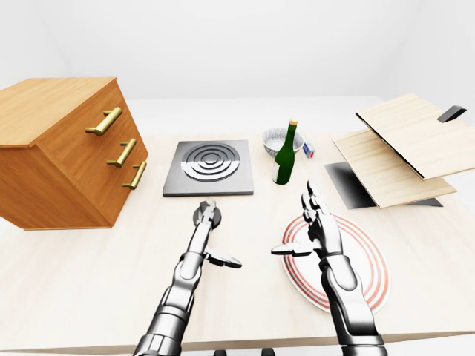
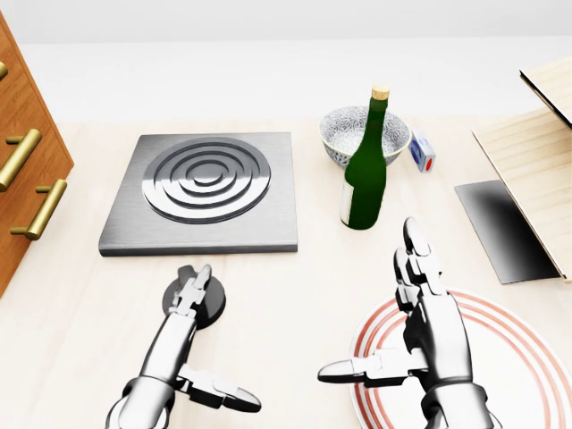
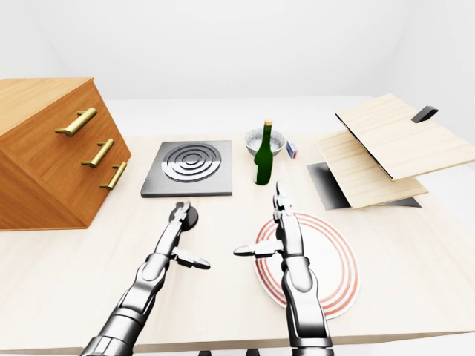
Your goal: Turn on the stove.
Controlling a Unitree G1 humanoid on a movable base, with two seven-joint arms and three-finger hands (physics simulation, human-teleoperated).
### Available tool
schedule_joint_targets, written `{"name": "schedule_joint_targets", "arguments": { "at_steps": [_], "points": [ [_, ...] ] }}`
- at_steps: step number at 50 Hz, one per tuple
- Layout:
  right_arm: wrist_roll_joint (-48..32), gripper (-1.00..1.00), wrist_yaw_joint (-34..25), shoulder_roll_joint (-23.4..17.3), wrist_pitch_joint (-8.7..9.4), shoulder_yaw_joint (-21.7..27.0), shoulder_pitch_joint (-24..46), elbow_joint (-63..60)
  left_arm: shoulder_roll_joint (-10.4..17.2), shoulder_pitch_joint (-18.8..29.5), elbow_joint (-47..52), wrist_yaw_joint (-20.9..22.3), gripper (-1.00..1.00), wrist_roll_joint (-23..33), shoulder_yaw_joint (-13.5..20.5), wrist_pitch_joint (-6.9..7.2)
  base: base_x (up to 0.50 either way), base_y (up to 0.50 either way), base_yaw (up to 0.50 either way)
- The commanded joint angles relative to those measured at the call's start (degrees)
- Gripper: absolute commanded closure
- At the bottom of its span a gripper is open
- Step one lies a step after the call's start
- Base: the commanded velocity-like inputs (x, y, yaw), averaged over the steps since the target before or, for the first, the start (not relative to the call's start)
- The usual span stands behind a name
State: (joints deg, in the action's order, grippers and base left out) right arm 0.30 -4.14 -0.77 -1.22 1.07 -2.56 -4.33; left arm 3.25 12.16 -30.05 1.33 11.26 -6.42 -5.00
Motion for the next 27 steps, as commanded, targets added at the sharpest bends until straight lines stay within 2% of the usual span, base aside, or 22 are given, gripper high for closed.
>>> {"name": "schedule_joint_targets", "arguments": {
  "at_steps": [1, 4, 7, 12, 17, 18, 19, 22, 24, 25, 26, 27],
  "points": [
    [1.24, -1.00, -0.45, -0.23, 1.90, 0.96, -0.36, -3.00, -13.97, -11.89, 2.83, 8.18, -1.00, -2.74, -10.04, 0.00, 0.00, 0.00, 0.00],
    [0.94, -1.00, -0.38, -0.14, 1.21, 0.79, -0.17, -2.03, -13.45, -11.93, 4.03, 8.23, -1.00, -3.78, -10.42, 0.00, 0.00, 0.00, 0.00],
    [0.88, -1.00, -0.39, -0.16, 1.28, 0.74, -0.10, -1.93, -12.76, -12.76, 6.67, 8.36, -1.00, -4.57, -11.13, 0.00, 0.00, 0.00, 0.00],
    [0.79, -1.00, -0.38, -0.12, 0.83, 0.64, 0.00, -1.30, -11.93, -12.44, 9.01, 8.62, -1.00, -6.41, -10.61, 0.00, 0.00, 0.00, 0.00],
    [0.68, -1.00, -0.28, -0.12, 0.61, 0.57, 0.17, -0.80, -11.53, -12.00, 11.11, 8.72, -1.00, -7.40, -10.46, 0.85, 0.00, 0.00, 0.00],
    [0.79, -1.00, -0.35, -0.11, 0.83, 0.56, 0.11, -1.01, -11.51, -11.20, 11.20, 8.79, -1.00, -7.92, -9.83, 0.87, 0.00, 0.00, 0.00],
    [0.66, -1.00, -0.31, -0.05, 0.59, 0.43, -0.05, -0.97, -11.38, -8.70, 10.53, 7.80, -1.00, -8.41, -7.77, 0.14, 0.00, 0.00, 0.00],
    [0.38, -1.00, -0.19, 0.08, 0.16, 0.10, -0.07, -0.41, -10.93, -4.14, 10.05, 7.40, -1.00, -9.91, -4.24, 0.55, 0.00, 0.00, 0.00],
    [0.14, -1.00, -0.16, 0.14, -0.35, -0.17, -0.15, 0.07, -10.41, -0.16, 8.29, 5.84, -1.00, -10.50, -1.37, 0.00, 0.00, 0.00, 0.00],
    [0.14, -1.00, -0.16, 0.14, -0.37, -0.19, -0.16, 0.09, -10.39, 0.01, 8.13, 5.77, -1.00, -10.52, -1.28, 0.00, 0.00, 0.00, 0.00],
    [-0.08, -1.00, -0.20, 0.15, -0.58, -0.40, -0.27, 0.26, -8.39, 7.11, 6.07, 3.40, -1.00, -12.49, 3.74, 0.00, 0.00, 0.00, 0.00],
    [0.05, -1.00, -0.33, 0.09, -0.38, -0.33, -0.33, 0.03, -7.53, 9.07, 5.33, 1.71, -1.00, -12.82, 4.96, 0.00, 0.00, 0.00, 0.00]
  ]
}}
